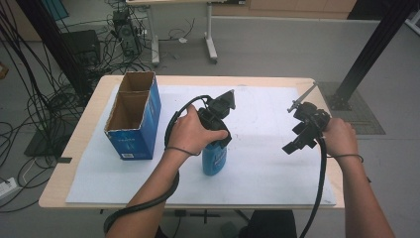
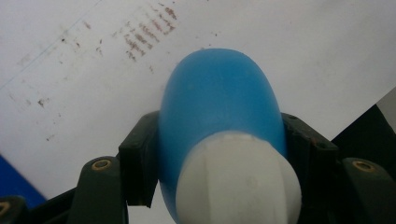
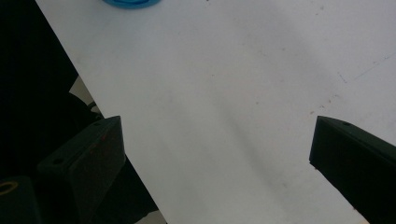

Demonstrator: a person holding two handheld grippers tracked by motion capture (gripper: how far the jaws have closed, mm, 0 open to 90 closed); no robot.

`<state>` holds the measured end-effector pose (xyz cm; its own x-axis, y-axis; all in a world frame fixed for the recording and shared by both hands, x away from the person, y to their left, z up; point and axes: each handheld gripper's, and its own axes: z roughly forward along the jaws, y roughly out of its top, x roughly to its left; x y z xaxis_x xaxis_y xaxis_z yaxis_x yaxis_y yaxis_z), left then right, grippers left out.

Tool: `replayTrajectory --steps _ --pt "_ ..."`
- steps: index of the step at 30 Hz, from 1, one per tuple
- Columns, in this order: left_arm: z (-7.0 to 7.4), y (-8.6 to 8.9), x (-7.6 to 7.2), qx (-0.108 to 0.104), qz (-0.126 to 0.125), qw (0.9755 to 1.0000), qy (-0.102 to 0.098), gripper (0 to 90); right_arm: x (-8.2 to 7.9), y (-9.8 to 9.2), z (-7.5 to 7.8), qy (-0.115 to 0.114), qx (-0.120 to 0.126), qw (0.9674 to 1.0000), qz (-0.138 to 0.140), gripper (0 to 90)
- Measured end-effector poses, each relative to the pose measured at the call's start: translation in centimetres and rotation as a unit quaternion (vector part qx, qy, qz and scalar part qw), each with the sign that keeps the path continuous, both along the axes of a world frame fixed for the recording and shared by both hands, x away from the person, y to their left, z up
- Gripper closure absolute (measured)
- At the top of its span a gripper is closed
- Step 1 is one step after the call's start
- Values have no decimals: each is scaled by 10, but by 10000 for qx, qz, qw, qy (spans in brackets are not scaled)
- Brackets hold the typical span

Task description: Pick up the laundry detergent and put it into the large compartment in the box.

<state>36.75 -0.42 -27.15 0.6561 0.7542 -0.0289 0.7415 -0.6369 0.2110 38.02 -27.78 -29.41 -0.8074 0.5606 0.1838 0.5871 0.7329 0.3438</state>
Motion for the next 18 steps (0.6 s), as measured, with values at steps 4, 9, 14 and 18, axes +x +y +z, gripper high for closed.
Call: replayTrajectory --steps 4,9,14,18 --pt "3 -1 -1 68 -9 9999 -94 376 0 -1 0 6 -9 10000 -11 32" --pt "12 0 0 76 13 9999 -147 376 0 -1 1 13 -28 10000 -34 32" --pt "26 -2 -2 67 -32 9998 -169 377 0 -1 2 3 -29 10000 -29 32" --pt "38 -5 -3 32 -67 9998 -208 376 1 0 3 -13 -30 10000 -8 32"
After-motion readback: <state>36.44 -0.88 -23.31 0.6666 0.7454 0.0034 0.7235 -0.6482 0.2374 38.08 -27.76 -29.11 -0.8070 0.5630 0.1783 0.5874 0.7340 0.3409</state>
